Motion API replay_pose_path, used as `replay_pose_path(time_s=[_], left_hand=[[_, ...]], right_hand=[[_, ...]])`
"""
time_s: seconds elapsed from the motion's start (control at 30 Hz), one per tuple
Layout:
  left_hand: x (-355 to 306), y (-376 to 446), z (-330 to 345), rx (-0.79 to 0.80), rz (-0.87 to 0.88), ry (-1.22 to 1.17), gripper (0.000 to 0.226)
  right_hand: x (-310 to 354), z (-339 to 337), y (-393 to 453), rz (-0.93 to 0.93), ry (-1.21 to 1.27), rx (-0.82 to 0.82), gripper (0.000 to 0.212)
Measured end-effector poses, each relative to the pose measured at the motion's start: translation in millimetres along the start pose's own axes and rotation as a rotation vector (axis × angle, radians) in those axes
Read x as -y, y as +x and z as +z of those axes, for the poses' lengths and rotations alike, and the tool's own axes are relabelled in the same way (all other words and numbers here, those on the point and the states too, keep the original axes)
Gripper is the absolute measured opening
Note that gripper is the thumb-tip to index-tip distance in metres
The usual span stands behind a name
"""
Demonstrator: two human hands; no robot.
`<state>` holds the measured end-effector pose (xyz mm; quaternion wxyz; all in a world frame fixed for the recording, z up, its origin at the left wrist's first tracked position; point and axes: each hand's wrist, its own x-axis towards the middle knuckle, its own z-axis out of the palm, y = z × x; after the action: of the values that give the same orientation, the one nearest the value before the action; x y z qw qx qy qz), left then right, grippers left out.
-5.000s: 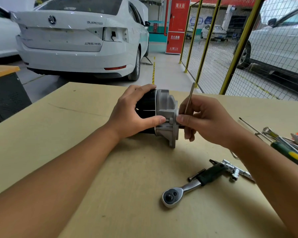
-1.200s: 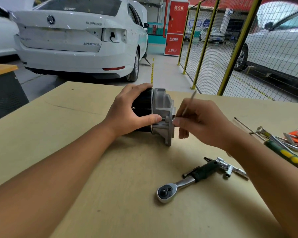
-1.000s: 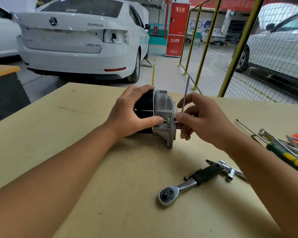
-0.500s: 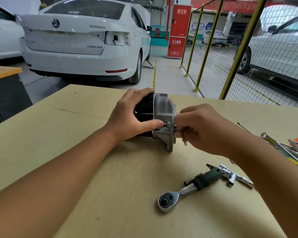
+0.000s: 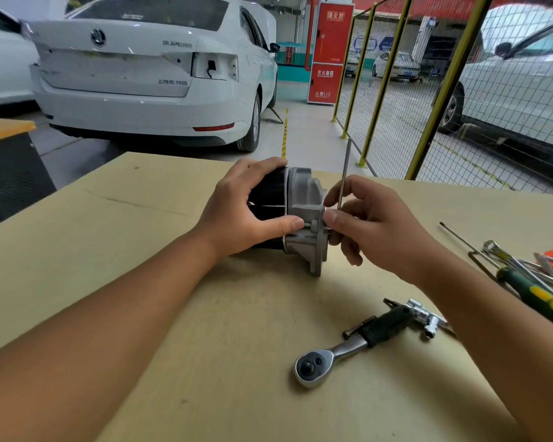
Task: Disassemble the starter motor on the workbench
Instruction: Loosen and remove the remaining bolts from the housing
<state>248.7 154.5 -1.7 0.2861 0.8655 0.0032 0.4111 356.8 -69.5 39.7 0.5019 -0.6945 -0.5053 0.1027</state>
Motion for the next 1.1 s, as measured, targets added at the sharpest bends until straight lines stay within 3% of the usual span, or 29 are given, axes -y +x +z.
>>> replay_pose_path(time_s=[0.23, 0.3, 0.47, 0.57, 1.1], left_hand=[[0.0, 0.3, -1.1, 0.006, -0.002, -0.006, 0.090], [-0.1, 0.0, -1.3, 0.007, -0.003, -0.006, 0.090], [0.1, -0.3, -1.4, 0.014, -0.008, -0.007, 0.090], [0.7, 0.2, -1.4, 0.015, -0.011, -0.003, 0.090], [-0.2, 0.7, 0.1, -0.001, -0.004, -0.001, 0.091]], right_hand=[[6.7, -10.4, -2.1, -0.344, -0.605, 0.203, 0.018], [8.5, -12.3, -1.0, -0.405, -0.677, 0.228, 0.015], [2.8, -13.0, -5.2, -0.064, -0.260, 0.097, 0.008], [3.0, -7.0, -3.5, 0.047, -0.046, 0.016, 0.022], [10.3, 7.9, 1.9, 0.430, 0.437, -0.155, 0.033]])
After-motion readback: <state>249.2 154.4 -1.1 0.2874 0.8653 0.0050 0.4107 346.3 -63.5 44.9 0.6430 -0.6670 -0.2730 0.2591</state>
